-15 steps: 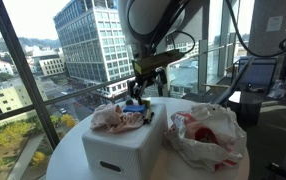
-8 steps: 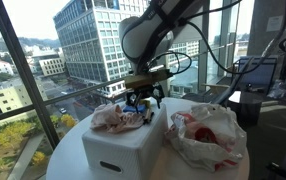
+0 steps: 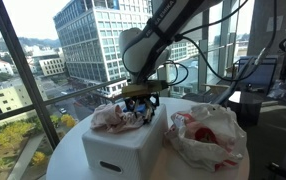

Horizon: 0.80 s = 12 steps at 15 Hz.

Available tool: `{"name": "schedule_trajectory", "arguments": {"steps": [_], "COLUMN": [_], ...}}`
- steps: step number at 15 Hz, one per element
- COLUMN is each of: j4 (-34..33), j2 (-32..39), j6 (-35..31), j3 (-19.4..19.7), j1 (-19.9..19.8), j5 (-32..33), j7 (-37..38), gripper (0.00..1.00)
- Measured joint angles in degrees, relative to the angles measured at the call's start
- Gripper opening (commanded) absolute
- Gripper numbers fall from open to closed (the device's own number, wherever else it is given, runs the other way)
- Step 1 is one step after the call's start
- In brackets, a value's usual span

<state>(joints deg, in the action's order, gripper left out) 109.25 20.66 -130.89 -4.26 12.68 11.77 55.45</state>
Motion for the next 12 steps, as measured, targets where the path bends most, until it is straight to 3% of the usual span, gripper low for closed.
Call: {"name": "schedule_trajectory", "arguments": {"steps": [5,12], "j4": [-0.1,0.3], "j2": [1.0,-0.9], "j6": [-0.1,0.6], "j3": [1.4,2.2], "j1": [1.1,1.6], "j5": [1.3,1.3], "j7": [0.5,0.5], "gripper": [0.11,0.14]}}
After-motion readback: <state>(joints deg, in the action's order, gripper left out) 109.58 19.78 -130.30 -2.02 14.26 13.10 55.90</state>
